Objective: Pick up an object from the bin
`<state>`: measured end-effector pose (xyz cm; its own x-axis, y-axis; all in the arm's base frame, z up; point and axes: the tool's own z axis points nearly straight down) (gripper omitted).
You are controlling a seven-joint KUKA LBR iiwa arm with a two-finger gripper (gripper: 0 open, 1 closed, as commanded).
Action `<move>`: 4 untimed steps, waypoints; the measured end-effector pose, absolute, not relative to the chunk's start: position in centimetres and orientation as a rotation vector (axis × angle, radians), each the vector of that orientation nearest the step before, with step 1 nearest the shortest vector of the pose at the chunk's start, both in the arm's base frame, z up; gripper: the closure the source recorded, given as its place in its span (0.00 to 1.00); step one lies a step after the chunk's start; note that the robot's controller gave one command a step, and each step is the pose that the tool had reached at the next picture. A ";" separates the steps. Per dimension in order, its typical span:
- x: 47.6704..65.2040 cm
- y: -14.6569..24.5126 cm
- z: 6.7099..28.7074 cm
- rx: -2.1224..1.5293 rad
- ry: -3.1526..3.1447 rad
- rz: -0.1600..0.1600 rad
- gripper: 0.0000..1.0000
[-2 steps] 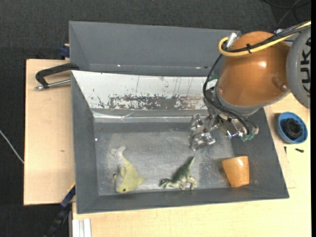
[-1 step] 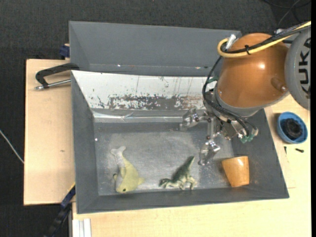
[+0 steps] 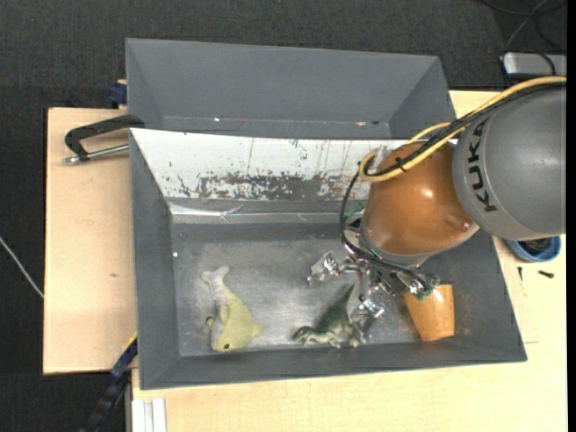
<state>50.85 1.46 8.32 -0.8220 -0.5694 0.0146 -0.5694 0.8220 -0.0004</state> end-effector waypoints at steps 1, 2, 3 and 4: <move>50.6 1.2 8.3 0.927 -2.975 0.009 1.00; 52.0 -2.6 22.8 1.171 -2.930 0.009 1.00; 51.8 -2.5 22.4 1.170 -2.921 0.000 0.00; 51.7 -0.7 10.3 1.352 -2.830 -0.008 0.00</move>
Offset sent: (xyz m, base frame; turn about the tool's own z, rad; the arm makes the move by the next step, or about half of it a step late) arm 0.0000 0.0000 0.0000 0.0000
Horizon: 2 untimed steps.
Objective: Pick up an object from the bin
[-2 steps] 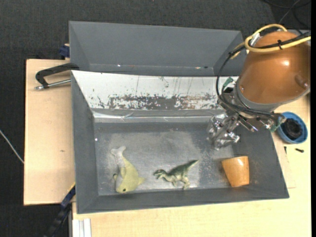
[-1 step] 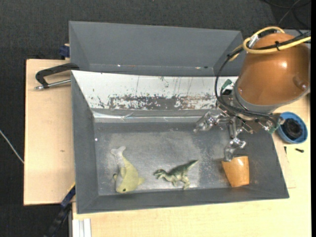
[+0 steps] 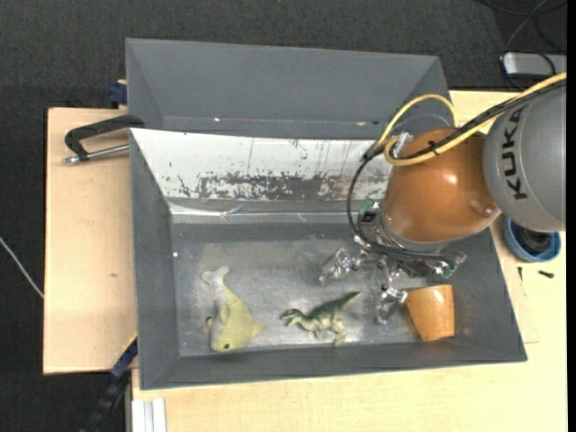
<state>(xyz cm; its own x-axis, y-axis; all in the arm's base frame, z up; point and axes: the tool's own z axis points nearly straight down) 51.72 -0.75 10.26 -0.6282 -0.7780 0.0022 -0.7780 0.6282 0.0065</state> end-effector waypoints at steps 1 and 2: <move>52.0 4.7 7.1 2.137 -2.308 0.000 0.00; 52.1 4.7 7.1 2.134 -2.312 0.000 1.00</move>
Offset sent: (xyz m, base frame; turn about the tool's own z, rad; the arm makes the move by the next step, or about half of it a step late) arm 0.0021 0.0529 -0.0326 -0.6033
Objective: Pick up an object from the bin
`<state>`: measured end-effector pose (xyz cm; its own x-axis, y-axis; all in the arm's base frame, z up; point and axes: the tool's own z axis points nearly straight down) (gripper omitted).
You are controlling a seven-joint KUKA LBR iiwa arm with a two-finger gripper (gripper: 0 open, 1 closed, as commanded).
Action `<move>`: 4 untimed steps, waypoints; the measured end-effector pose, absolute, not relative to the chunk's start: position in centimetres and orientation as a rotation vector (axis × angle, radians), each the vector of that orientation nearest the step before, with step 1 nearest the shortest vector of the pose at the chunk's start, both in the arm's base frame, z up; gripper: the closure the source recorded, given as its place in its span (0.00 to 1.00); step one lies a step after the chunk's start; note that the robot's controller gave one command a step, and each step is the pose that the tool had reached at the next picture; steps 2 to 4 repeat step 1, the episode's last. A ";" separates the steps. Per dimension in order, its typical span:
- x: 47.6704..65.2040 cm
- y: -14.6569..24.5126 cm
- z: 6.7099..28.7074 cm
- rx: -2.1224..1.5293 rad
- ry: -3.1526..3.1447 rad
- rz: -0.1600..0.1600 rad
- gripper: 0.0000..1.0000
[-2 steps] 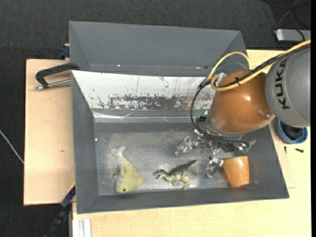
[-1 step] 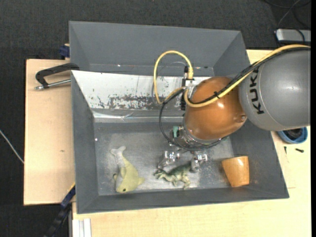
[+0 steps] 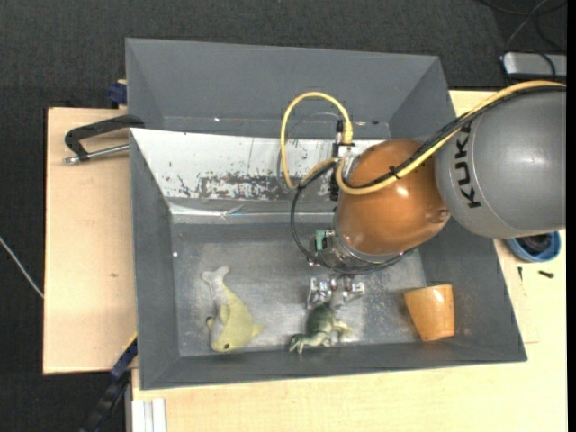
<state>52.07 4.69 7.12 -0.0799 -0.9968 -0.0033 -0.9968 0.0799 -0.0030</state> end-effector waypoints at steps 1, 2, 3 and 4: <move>52.2 2.7 21.8 -2.220 2.208 -0.011 1.00; 52.2 2.7 21.8 -2.220 2.208 -0.011 1.00; 52.2 2.7 21.8 -2.220 2.208 -0.011 1.00; 52.2 2.7 21.8 -2.220 2.208 -0.011 1.00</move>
Offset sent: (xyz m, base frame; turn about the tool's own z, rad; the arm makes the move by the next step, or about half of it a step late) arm -0.0009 -0.0201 0.1421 -0.0895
